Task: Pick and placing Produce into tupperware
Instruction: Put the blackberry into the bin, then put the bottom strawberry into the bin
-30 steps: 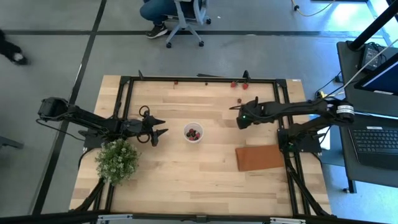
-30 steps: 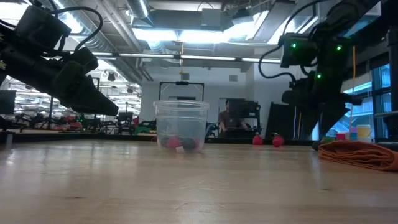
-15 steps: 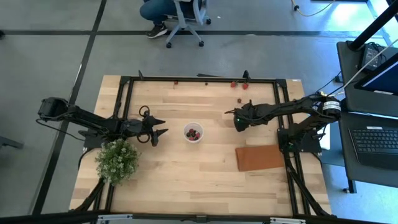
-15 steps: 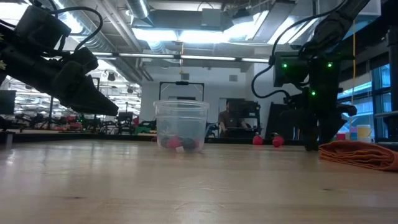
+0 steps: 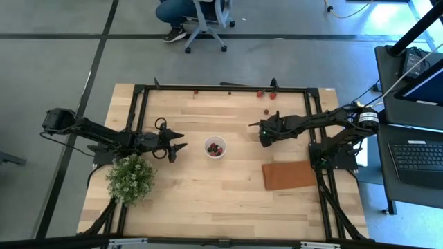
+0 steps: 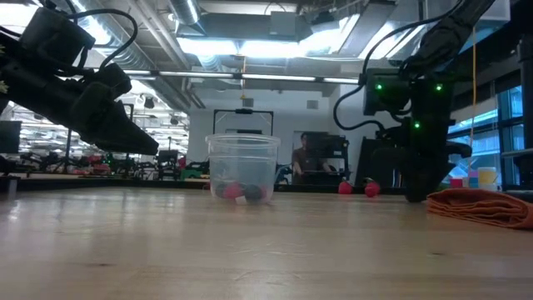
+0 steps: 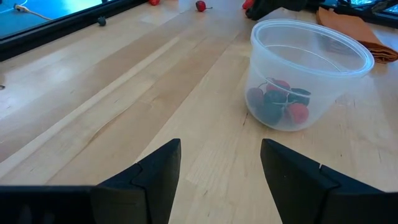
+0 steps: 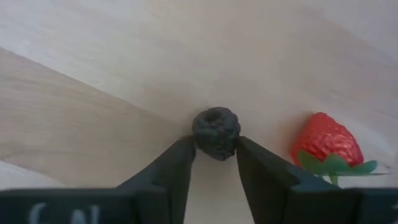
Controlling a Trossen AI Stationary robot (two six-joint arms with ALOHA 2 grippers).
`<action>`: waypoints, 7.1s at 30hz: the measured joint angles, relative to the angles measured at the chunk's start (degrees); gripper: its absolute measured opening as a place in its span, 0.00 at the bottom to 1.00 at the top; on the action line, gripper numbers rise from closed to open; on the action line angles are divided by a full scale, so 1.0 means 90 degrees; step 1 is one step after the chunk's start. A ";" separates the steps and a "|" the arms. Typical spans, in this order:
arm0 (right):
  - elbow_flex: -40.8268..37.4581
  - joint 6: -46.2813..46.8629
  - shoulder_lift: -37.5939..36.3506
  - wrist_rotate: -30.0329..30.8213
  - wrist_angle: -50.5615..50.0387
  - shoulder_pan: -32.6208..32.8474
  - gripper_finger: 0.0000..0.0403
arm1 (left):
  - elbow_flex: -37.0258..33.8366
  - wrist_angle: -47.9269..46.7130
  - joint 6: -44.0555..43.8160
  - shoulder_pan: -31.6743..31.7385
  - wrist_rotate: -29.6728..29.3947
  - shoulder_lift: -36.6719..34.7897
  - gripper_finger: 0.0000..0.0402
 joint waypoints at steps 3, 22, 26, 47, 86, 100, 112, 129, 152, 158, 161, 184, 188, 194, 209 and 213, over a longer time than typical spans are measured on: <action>-0.0002 -0.0060 0.0000 -0.0089 0.0055 -0.0032 0.27 | 0.0000 0.0000 0.0000 0.0000 0.0000 0.0000 0.53; 0.0053 -0.0058 -0.0017 -0.0182 0.0033 -0.0057 0.17 | 0.0000 -0.0002 0.0000 0.0000 0.0000 0.0000 0.53; 0.0161 -0.0097 0.0000 -0.0194 -0.0054 -0.0062 0.17 | 0.0000 -0.0002 0.0002 0.0001 0.0000 0.0000 0.53; 0.0653 -0.0361 -0.0010 0.0107 0.0477 -0.0062 0.63 | -0.0002 -0.0003 -0.0002 0.0000 0.0000 0.0000 0.53; 0.0626 0.0257 0.0720 -0.0146 0.0931 -0.0351 0.67 | -0.0002 -0.0019 -0.0175 0.0000 0.0000 0.0000 0.53; 0.0605 0.0100 0.0714 -0.0204 0.1028 -0.0349 0.57 | -0.0002 -0.0019 -0.0171 0.0002 0.0000 -0.0002 0.53; 0.0602 0.0046 0.0712 -0.0240 0.1038 -0.0344 0.31 | -0.0002 -0.0019 -0.0168 0.0002 0.0000 -0.0002 0.53; 0.1517 -0.0835 0.0749 -0.1132 0.0850 -0.0257 0.25 | -0.0002 -0.0019 -0.0165 0.0002 0.0000 -0.0001 0.53; 0.5808 -0.2866 0.1438 -0.2016 0.0431 0.1140 0.26 | -0.0002 -0.0036 -0.0160 0.0001 -0.0214 -0.0002 0.53; 0.6457 -0.3049 0.2268 -0.2013 -0.0547 0.1245 0.26 | -0.0002 -0.0041 -0.0165 0.0000 -0.0211 -0.0002 0.53; 0.6710 -0.3098 0.2623 -0.2004 -0.0843 0.1329 0.26 | -0.0002 -0.0044 -0.0168 0.0002 -0.0211 -0.0002 0.53; 0.6931 -0.3608 0.3978 -0.1996 -0.0997 0.1609 0.26 | -0.0002 -0.0046 -0.0170 0.0000 -0.0211 -0.0002 0.53; 0.6931 -0.3601 0.3978 -0.1999 -0.0992 0.1575 0.27 | -0.0002 -0.0046 -0.0168 0.0000 -0.0209 -0.0002 0.53; 0.6931 -0.3589 0.3978 -0.1994 -0.0995 0.1541 0.28 | -0.0002 -0.0046 -0.0168 0.0000 -0.0211 -0.0002 0.53; 0.6929 -0.3581 0.3865 -0.2001 -0.1053 0.1524 0.51 | -0.0002 -0.0046 -0.0170 0.0000 -0.0209 -0.0002 0.53; 0.6926 -0.3592 0.3321 -0.2009 -0.1268 0.1485 0.54 | -0.0002 -0.0049 -0.0172 0.0000 -0.0209 -0.0002 0.53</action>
